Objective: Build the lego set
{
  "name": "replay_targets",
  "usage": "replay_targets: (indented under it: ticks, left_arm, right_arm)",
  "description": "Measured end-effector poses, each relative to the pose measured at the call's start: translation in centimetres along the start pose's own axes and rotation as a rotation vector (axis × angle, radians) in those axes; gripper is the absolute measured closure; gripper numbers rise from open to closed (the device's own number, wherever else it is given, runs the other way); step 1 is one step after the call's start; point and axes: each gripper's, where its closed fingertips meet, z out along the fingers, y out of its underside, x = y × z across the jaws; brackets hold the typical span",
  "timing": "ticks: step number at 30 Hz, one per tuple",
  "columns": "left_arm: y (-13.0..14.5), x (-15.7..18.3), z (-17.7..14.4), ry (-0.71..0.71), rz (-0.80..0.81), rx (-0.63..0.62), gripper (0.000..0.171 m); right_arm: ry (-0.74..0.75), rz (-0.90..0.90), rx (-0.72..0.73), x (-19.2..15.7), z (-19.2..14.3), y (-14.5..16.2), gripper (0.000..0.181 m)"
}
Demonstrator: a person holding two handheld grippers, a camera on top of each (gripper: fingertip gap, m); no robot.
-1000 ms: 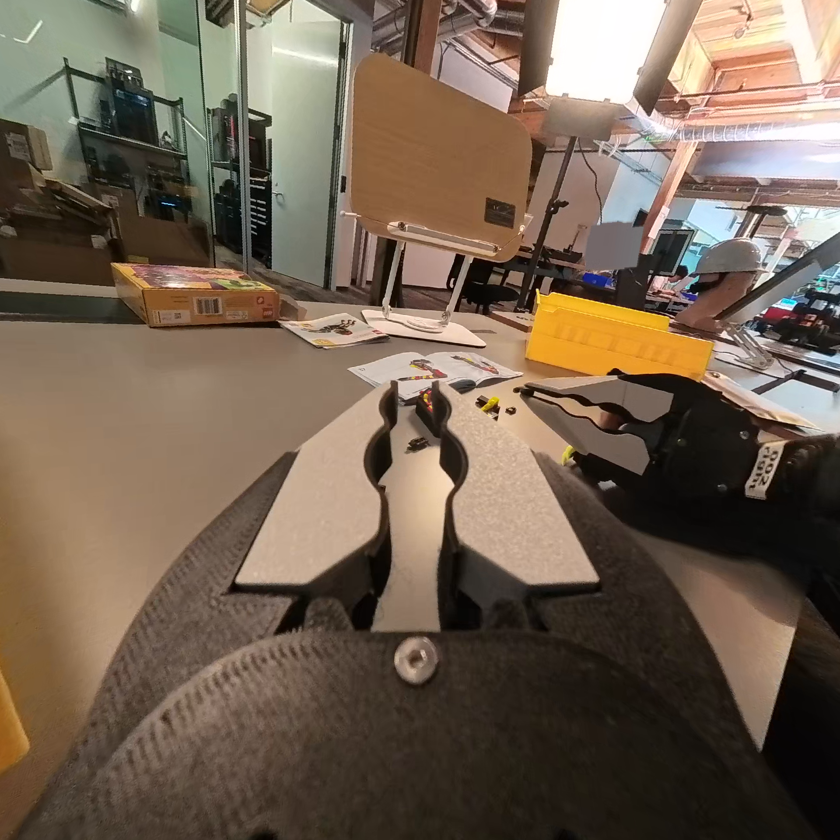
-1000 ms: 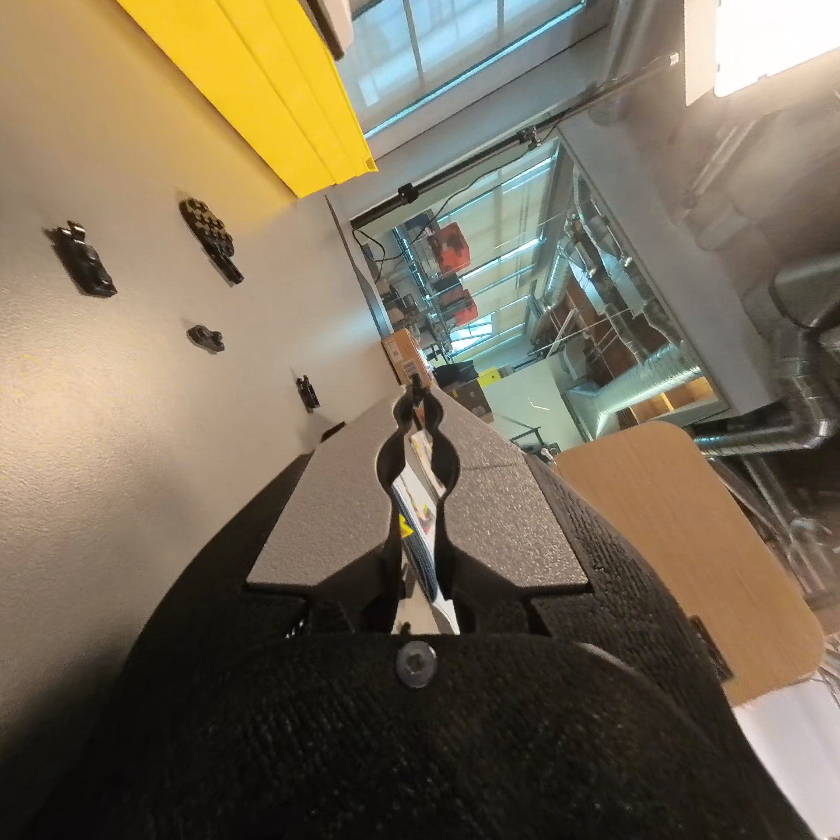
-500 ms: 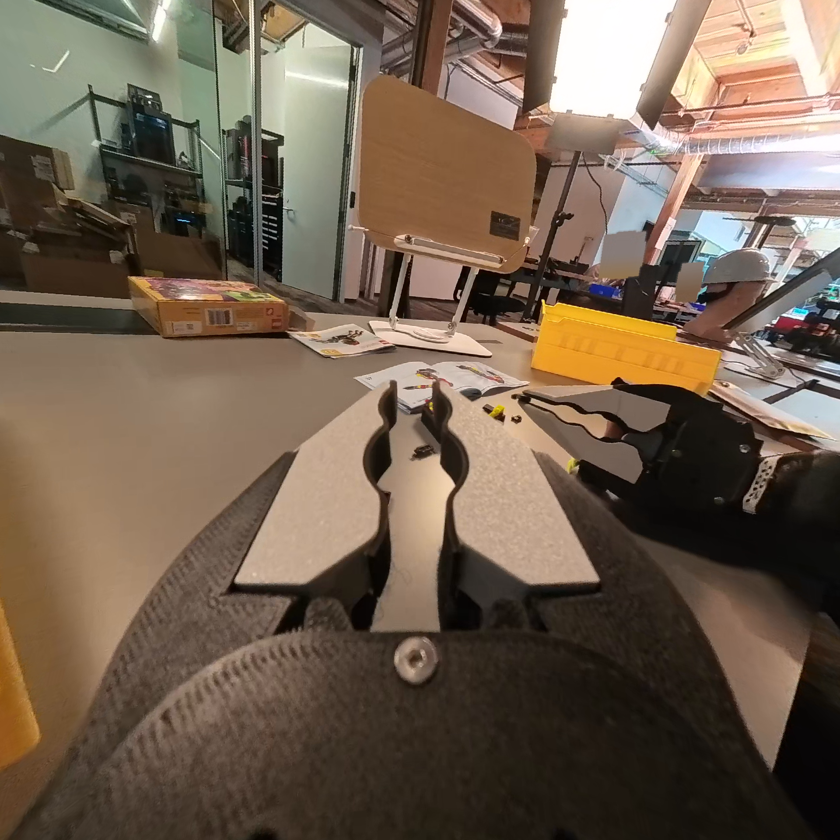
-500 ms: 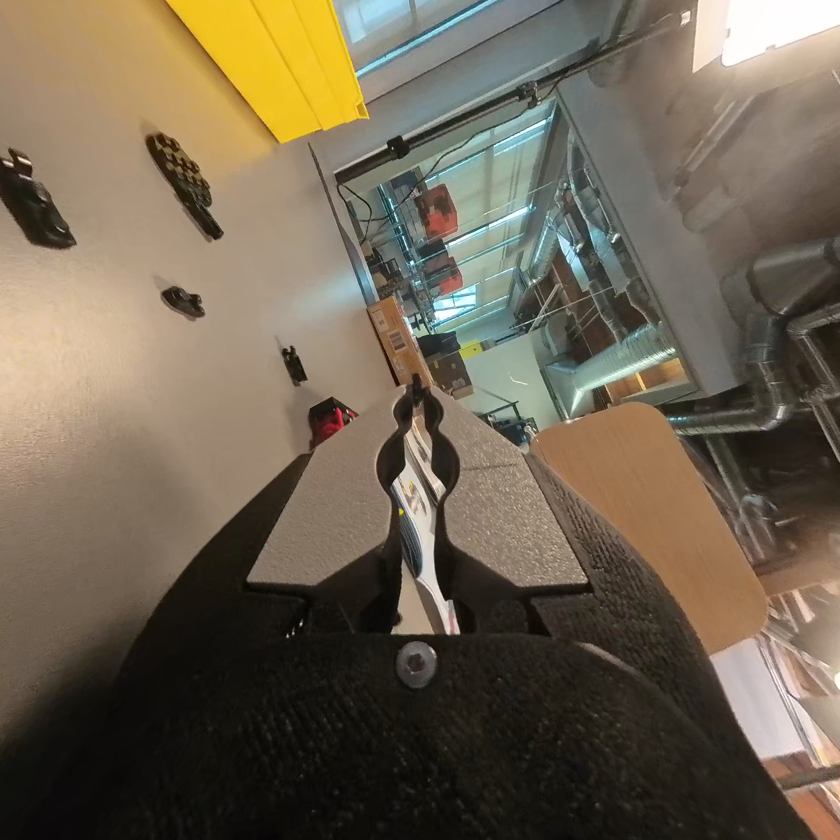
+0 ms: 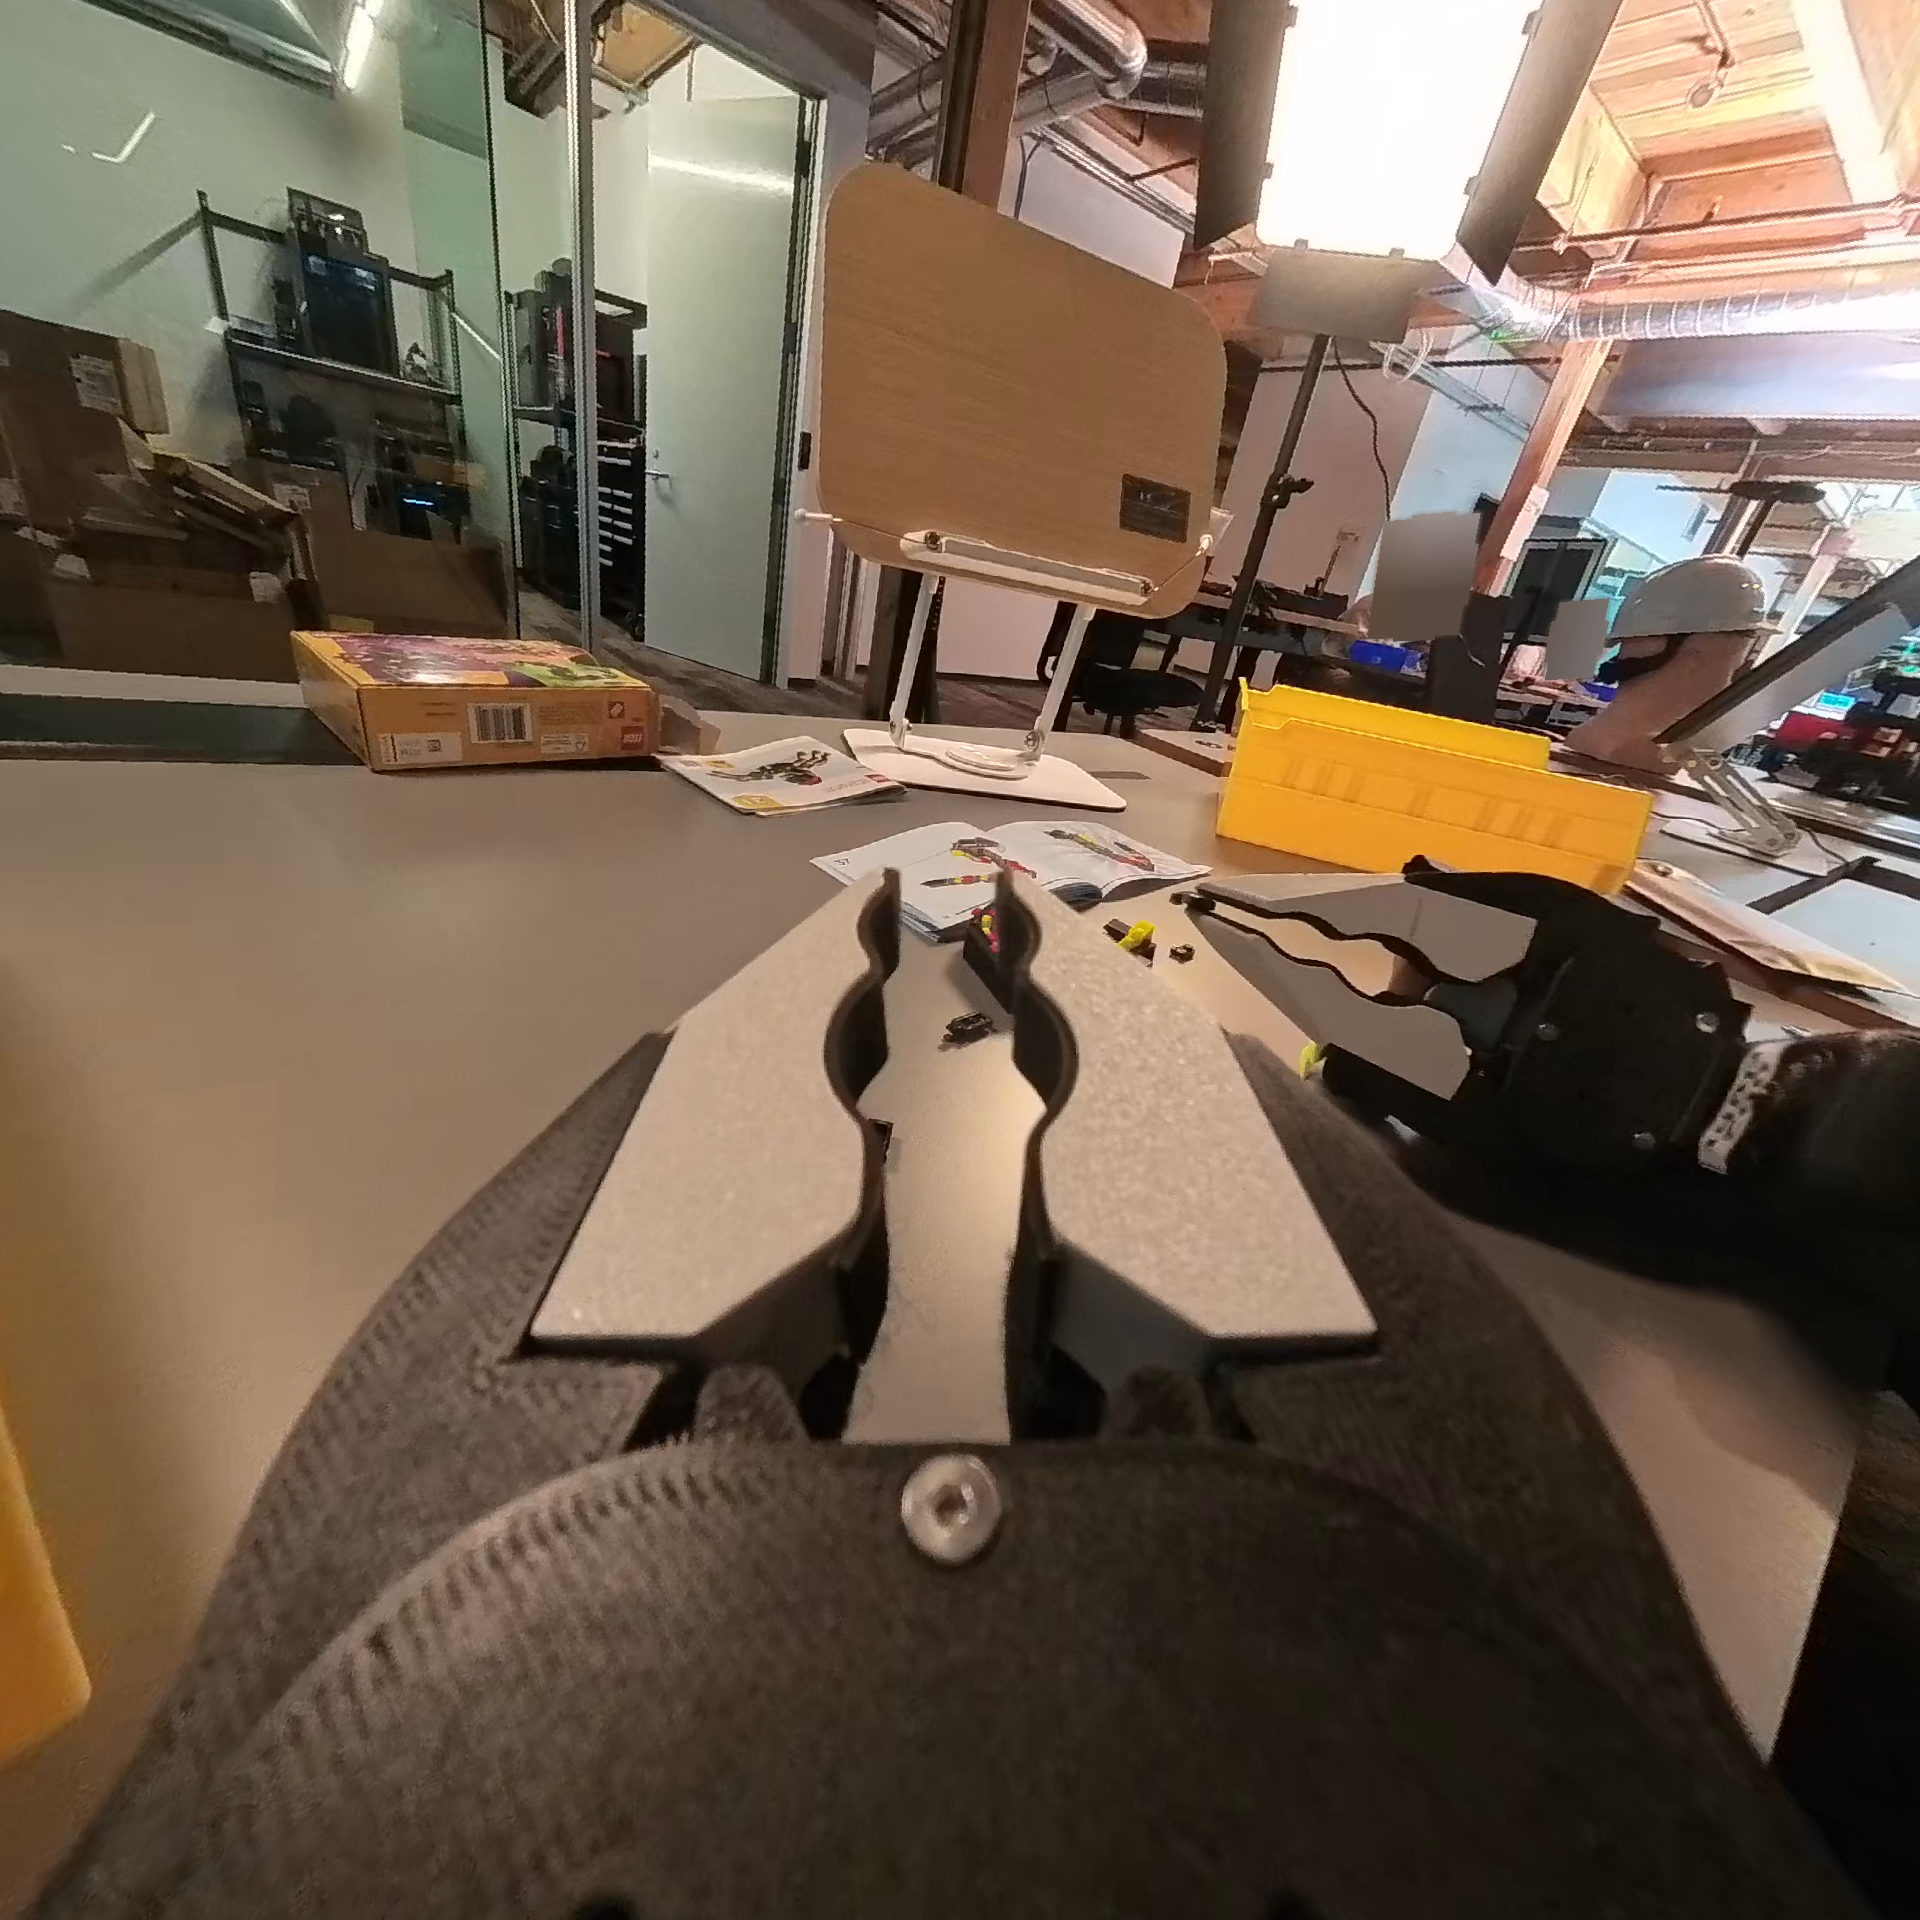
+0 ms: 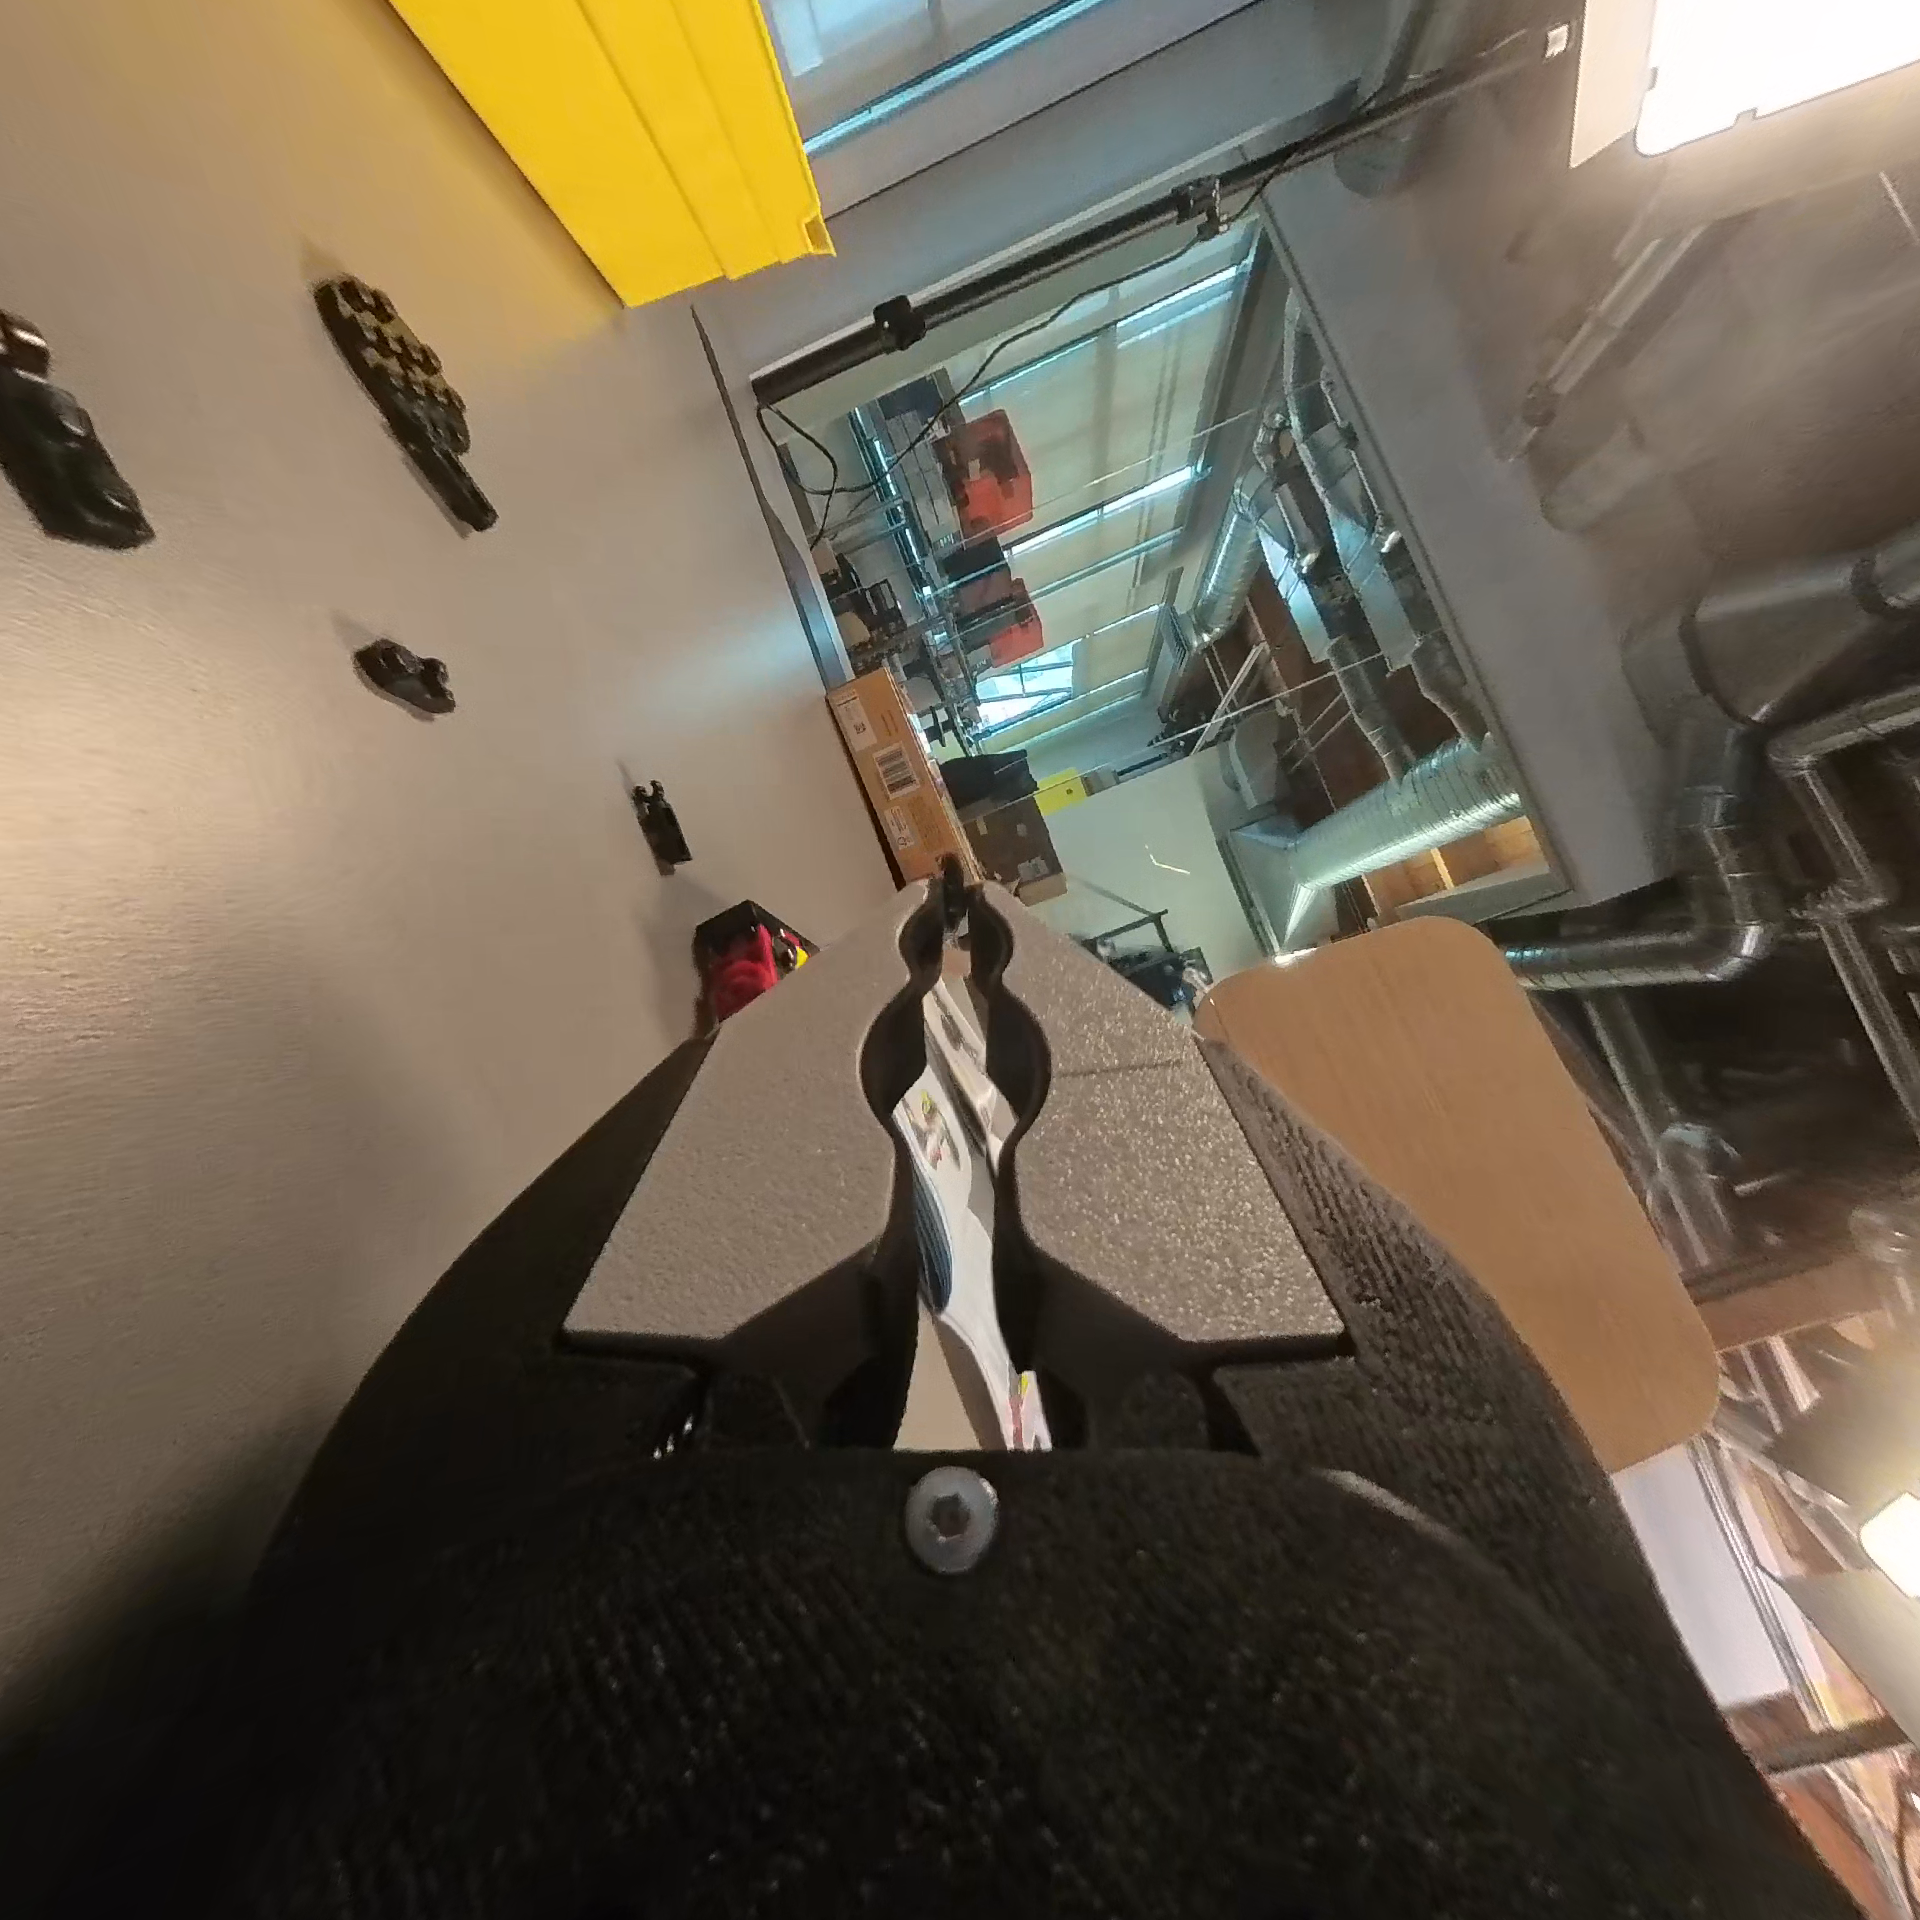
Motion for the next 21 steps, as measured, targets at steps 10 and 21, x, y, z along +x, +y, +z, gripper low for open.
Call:
replay_targets:
  ticks: [10, 21]
  left_arm:
    - [3.4, 3.2, -1.2, 0.31, 0.084, -0.291, 0.14]
    - [8.9, 5.7, -1.9, 0.451, 0.175, -0.658, 0.138]
  right_arm:
    - [-0.048, -0.093, 0.119, -1.4, -1.2, -2.6, 0.18]
    - [-0.146, -0.252, 0.212, -4.8, -2.4, -5.8, 0.179]
